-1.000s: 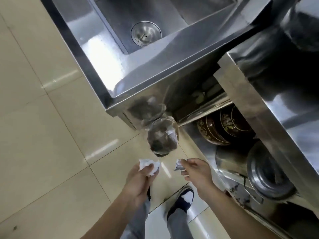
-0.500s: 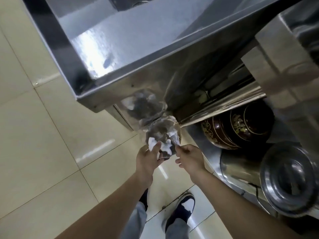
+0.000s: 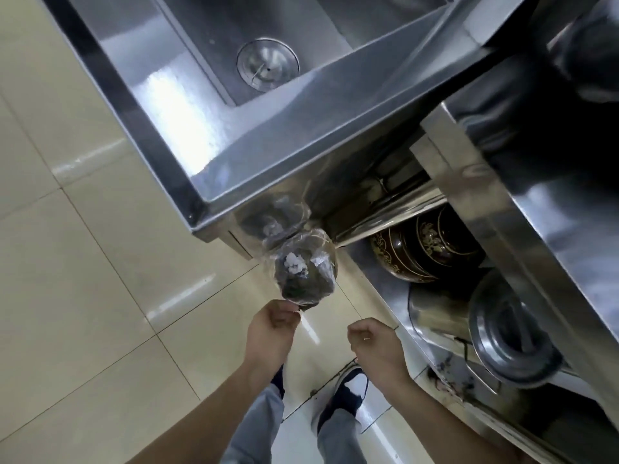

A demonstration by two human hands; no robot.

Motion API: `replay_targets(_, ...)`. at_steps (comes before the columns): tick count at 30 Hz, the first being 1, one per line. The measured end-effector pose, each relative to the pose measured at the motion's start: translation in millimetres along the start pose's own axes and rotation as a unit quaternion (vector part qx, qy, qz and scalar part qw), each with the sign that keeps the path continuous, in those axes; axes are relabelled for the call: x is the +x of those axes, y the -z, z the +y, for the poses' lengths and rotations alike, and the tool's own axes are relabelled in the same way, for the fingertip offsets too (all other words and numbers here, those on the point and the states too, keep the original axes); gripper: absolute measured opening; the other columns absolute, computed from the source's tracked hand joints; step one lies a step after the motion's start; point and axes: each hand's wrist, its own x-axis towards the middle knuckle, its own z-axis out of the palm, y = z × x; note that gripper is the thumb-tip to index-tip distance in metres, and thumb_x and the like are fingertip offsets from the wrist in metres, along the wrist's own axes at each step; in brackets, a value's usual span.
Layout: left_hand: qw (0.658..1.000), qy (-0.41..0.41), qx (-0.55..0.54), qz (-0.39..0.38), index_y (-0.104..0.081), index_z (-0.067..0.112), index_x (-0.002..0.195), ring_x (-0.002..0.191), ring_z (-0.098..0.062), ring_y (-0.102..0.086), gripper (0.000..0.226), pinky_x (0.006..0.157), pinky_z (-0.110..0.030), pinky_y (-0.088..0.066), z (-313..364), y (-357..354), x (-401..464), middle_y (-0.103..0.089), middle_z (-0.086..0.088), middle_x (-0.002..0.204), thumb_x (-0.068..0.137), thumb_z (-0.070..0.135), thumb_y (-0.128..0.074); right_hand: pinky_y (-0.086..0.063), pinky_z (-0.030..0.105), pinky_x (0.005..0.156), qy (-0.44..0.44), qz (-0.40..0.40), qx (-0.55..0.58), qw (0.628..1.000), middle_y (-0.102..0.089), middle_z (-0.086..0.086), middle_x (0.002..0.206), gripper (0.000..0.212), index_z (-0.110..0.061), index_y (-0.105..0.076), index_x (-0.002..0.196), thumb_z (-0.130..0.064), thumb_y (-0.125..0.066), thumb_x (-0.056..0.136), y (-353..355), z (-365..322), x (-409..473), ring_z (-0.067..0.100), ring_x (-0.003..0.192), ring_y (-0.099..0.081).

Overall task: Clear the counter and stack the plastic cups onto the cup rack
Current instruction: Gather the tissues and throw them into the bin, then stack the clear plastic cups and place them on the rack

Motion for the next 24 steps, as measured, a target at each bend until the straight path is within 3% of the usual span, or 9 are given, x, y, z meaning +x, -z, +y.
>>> replay_targets(2,0.998,-0.047,0.050,-0.005,-0.071,0.015,0.084,0.076,-0.022,-0.064,0.022,0.068,-0.023,-0.049,16.5,2.1,-24.7,-0.072,-0.003,0.079,0.085,-0.004,-0.061,-0.043,0.009,0.069,0.043,0.002,-0.054,0.998,-0.071,-0.013,0.092,0.015,-0.028,-0.068,0.086,-0.013,-0.064,0.089,13.3,-11.6,-19.3,0.014,0.089,-0.066)
replay_targets(5,0.982,-0.120,0.142,-0.039,-0.073,0.019,0.102,0.101,-0.012,-0.066,0.017,0.079,-0.015,-0.048,33.9,6.3,-60.8,-0.073,0.009,0.101,0.087,0.013,-0.068,-0.042,0.016,0.086,0.082,-0.002,-0.134,0.988,-0.066,-0.010,0.119,0.026,-0.023,-0.065,0.117,-0.023,-0.064,0.091,30.8,-27.0,-48.0,0.013,0.110,-0.062)
replay_targets(8,0.936,-0.243,0.246,-0.063,-0.068,0.022,0.121,0.115,-0.011,-0.057,0.033,0.093,-0.017,-0.042,53.6,9.8,-91.1,-0.067,0.008,0.120,0.088,0.024,-0.066,-0.038,0.017,0.099,0.137,0.010,-0.179,0.974,-0.060,-0.007,0.131,0.039,-0.019,-0.060,0.129,-0.026,-0.063,0.091,51.4,-46.0,-76.7,0.013,0.121,-0.057)
replay_targets(10,0.892,-0.326,0.305,-0.072,-0.065,0.020,0.129,0.121,-0.015,-0.055,0.042,0.101,-0.022,-0.040,74.1,11.1,-114.6,-0.063,0.002,0.131,0.087,0.028,-0.065,-0.038,0.027,0.109,0.153,0.025,-0.187,0.970,-0.054,-0.005,0.140,0.046,-0.020,-0.054,0.137,-0.030,-0.061,0.092,69.1,-59.5,-99.8,0.015,0.130,-0.051)
replay_targets(12,0.854,-0.382,0.346,-0.071,-0.064,0.016,0.132,0.127,-0.021,-0.055,0.046,0.109,-0.033,-0.042,92.1,10.8,-135.6,-0.060,-0.004,0.139,0.088,0.030,-0.066,-0.036,0.035,0.113,0.170,0.049,-0.187,0.966,-0.047,-0.006,0.147,0.051,-0.023,-0.049,0.142,-0.033,-0.058,0.092,84.7,-69.4,-121.9,0.017,0.134,-0.046)
replay_targets(15,0.806,-0.440,0.386,-0.087,-0.064,0.016,0.133,0.133,-0.029,-0.052,0.045,0.107,-0.050,-0.045,119.4,3.3,-167.2,-0.058,-0.008,0.143,0.090,0.032,-0.063,-0.027,0.023,0.114,0.187,0.100,-0.178,0.961,-0.041,-0.013,0.150,0.054,-0.028,-0.043,0.145,-0.037,-0.056,0.093,112.9,-78.9,-158.3,0.014,0.138,-0.039)
replay_targets(18,0.767,-0.483,0.406,-0.117,-0.060,0.019,0.138,0.140,-0.028,-0.045,0.048,0.110,-0.051,-0.042,136.2,-7.7,-195.4,-0.051,-0.006,0.151,0.094,0.039,-0.056,-0.020,0.015,0.109,0.193,0.148,-0.145,0.959,-0.035,-0.022,0.145,0.056,-0.035,-0.040,0.146,-0.041,-0.056,0.092,136.4,-78.7,-194.1,0.007,0.140,-0.035)
replay_targets(21,0.733,-0.511,0.429,-0.133,-0.050,0.029,0.145,0.146,-0.019,-0.036,0.056,0.114,-0.048,-0.037,147.5,-24.9,-219.4,-0.042,0.003,0.158,0.095,0.052,-0.041,-0.022,0.023,0.117,0.185,0.179,-0.113,0.959,-0.032,-0.015,0.156,0.057,-0.036,-0.037,0.147,-0.045,-0.053,0.093,157.7,-70.9,-223.0,0.010,0.147,-0.026)
replay_targets(24,0.716,-0.535,0.417,-0.165,-0.050,0.029,0.145,0.144,-0.019,-0.039,0.057,0.116,-0.044,-0.035,154.2,-45.9,-243.5,-0.042,0.005,0.156,0.093,0.052,-0.042,-0.023,0.022,0.117,0.182,0.223,-0.080,0.954,-0.034,-0.017,0.155,0.057,-0.035,-0.037,0.147,-0.043,-0.054,0.094,180.2,-58.5,-250.5,0.004,0.145,-0.027)
